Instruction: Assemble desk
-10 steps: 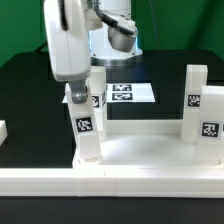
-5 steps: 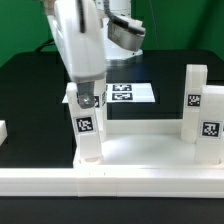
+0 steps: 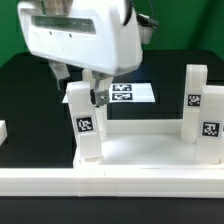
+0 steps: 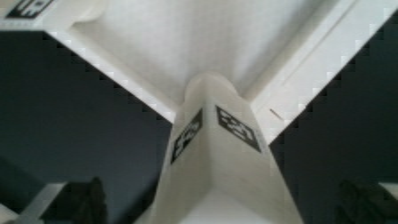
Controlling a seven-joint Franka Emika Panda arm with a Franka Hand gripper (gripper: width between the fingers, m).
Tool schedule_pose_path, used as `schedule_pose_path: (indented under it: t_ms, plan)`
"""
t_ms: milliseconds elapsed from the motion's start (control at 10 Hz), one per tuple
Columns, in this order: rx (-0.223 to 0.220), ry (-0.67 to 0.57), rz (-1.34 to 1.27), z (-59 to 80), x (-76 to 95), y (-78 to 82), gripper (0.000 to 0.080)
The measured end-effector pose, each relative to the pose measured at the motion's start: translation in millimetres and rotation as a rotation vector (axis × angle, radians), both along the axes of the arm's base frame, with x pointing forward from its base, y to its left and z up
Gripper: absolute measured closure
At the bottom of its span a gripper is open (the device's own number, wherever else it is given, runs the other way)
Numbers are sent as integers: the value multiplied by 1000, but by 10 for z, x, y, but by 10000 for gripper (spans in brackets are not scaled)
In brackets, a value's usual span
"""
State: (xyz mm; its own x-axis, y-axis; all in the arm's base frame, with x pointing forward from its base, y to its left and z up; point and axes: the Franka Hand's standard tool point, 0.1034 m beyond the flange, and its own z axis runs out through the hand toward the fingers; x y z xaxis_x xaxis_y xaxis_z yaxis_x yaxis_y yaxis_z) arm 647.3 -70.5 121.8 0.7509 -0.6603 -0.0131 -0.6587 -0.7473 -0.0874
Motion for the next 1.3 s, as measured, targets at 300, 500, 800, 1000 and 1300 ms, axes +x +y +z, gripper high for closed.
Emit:
schedule_pose_path:
  t_ms: [300,500,800,1000,1300]
  plan:
    - [-11,-20,277,-5,1,32,150]
    - [-31,-23,441,-5,3,54,150]
    - [-54,-24,586,3,2,29,150]
    - [-54,-22,582,-3,0,26,410]
    - [-53,-22,574,-6,-1,25,511]
